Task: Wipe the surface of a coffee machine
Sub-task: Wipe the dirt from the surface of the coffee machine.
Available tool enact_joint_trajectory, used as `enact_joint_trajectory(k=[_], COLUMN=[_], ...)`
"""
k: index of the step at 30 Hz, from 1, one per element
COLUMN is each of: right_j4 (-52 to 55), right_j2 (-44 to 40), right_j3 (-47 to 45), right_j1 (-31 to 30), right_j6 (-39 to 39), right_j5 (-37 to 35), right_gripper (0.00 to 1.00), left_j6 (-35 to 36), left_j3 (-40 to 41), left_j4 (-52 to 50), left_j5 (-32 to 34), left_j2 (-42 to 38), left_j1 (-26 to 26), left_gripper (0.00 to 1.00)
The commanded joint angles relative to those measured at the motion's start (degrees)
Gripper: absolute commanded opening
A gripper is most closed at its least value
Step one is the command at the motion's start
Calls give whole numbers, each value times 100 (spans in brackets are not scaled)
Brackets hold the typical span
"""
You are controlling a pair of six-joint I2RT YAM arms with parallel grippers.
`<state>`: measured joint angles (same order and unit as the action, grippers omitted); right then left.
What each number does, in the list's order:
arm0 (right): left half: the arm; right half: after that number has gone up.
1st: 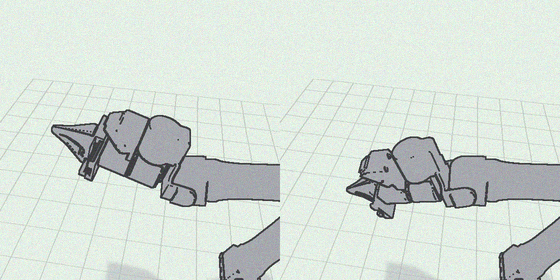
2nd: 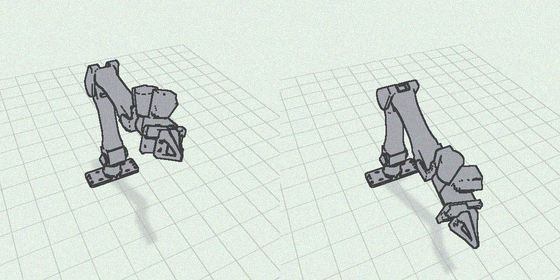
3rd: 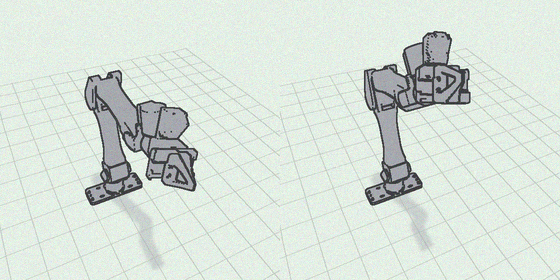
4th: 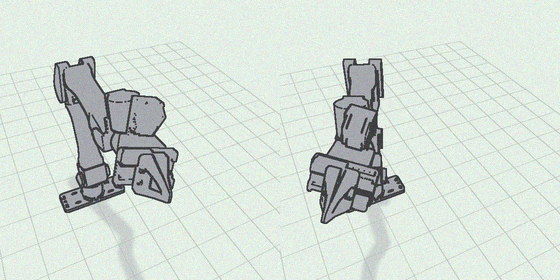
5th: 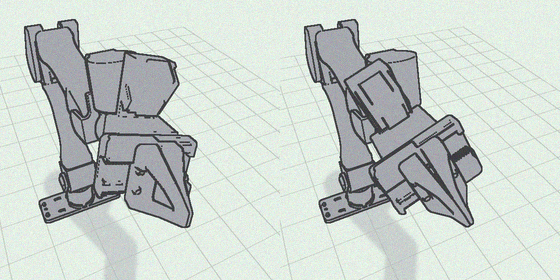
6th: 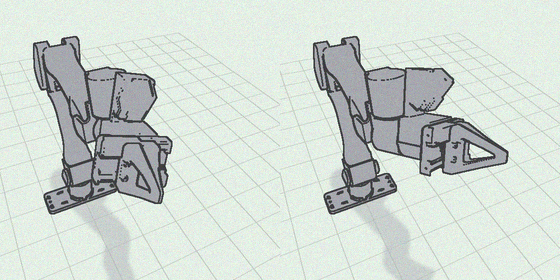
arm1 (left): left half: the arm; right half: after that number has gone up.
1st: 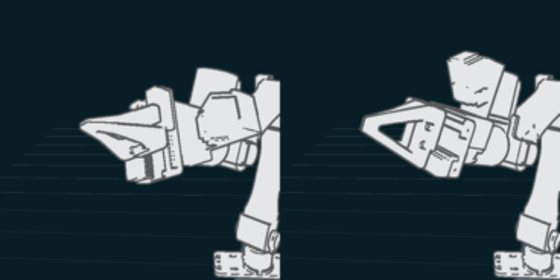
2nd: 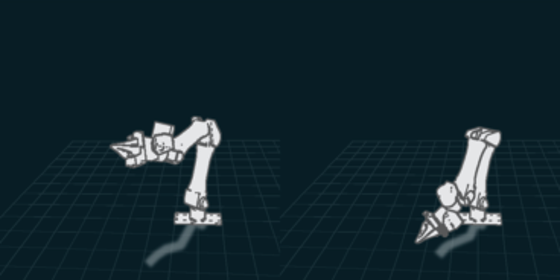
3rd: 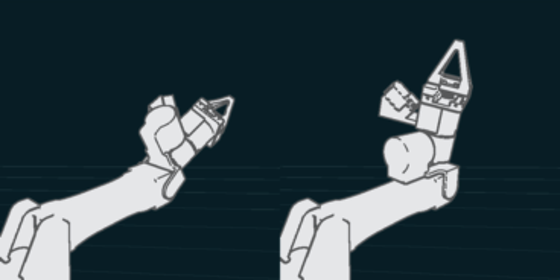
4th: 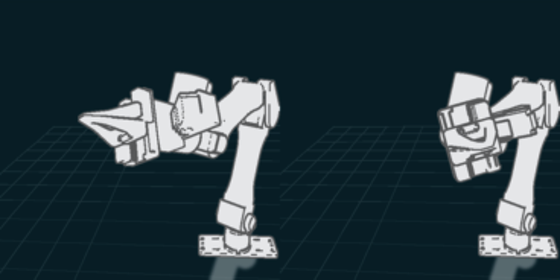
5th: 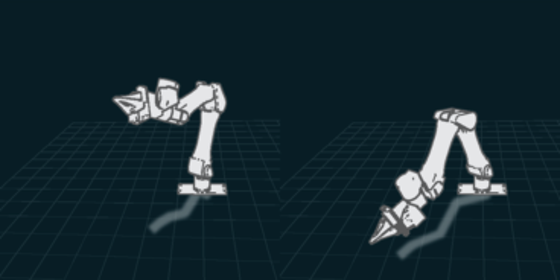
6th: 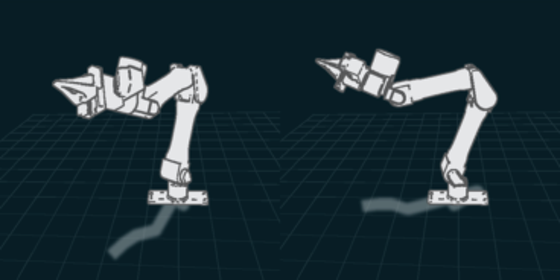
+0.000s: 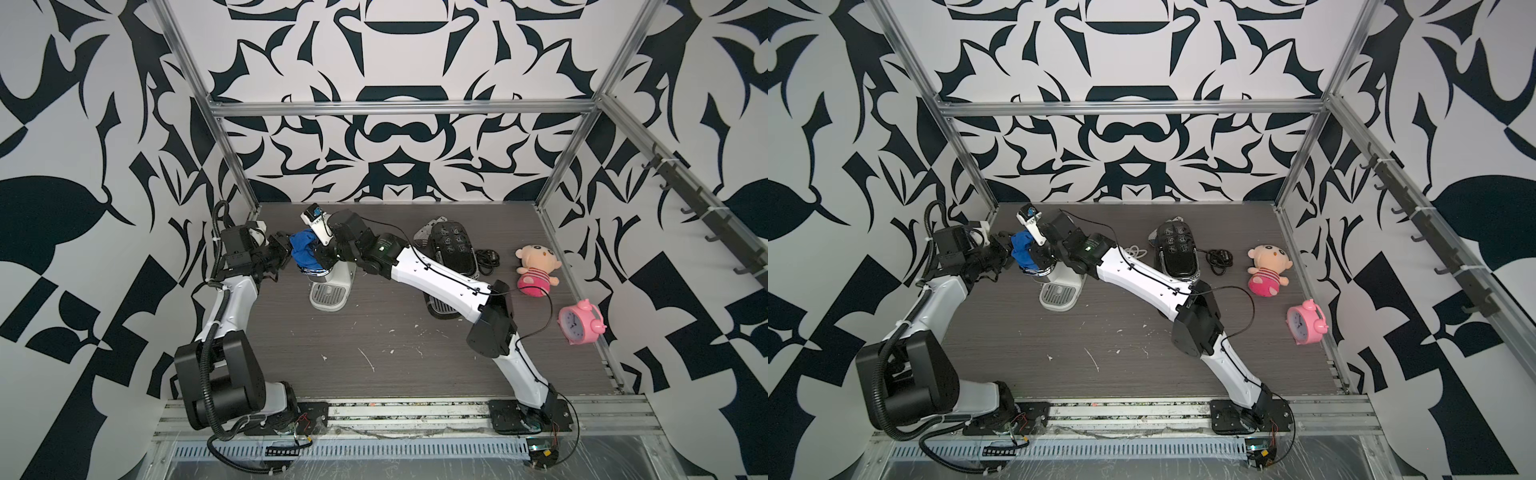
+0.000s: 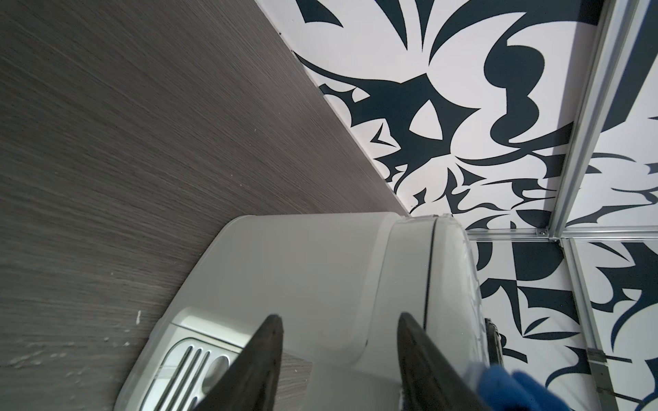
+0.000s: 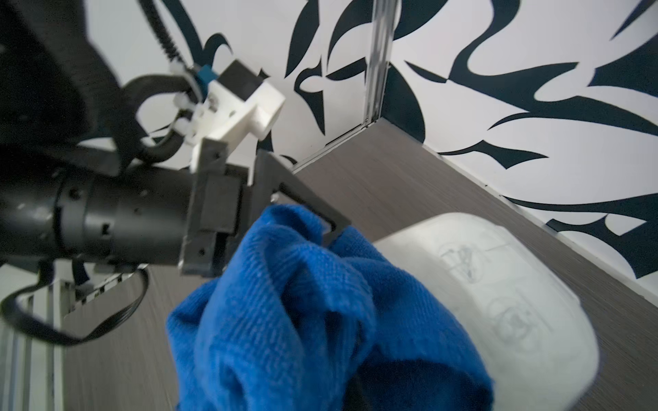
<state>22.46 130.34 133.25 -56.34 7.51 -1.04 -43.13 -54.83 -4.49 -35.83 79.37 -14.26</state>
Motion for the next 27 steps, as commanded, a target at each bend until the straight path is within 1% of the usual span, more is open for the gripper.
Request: enact_joint_trajectory(k=[1,5,7,9,11,12,13,17,21,23,27], right_j4=[55,-35,-97,-182,-285,-394,-591,-1086,-1235,-1278,-1149], right_j2=[259,249,156,27,-125,-234,-352,-830,-1208,-1307,-1302], right_j3=[227,165,-13,-249,-515,-685,-914,-1662,-2183,-2397,-2504], right_j1=[317,394,394,395,394,389,359,105,-227,-345,-411], right_j6=[666,1153,1411,1682,1871,1921,1942,1634,1049,849,673], right_j5=[-645,-931,-1260,-1360,-1271,-1137,-848,-537,-555,-547,-246], right_gripper=[0,0,0,0,0,0,0,0,0,0,0], left_j6=[-70,-127,-203,-254,-274,-267,-273,-318,-401,-424,-422], left_j3=[126,100,57,17,-18,-19,-17,-25,-69,-89,-124], left_j4=[196,221,245,273,314,342,372,431,447,458,467], left_j5=[-113,-115,-150,-199,-222,-231,-252,-292,-293,-309,-310], left_j2=[-3,5,32,47,70,78,89,130,147,157,206], left_j1=[-15,-15,-12,24,68,91,99,101,107,106,108], left_gripper=[56,56,56,56,56,56,56,55,55,55,55])
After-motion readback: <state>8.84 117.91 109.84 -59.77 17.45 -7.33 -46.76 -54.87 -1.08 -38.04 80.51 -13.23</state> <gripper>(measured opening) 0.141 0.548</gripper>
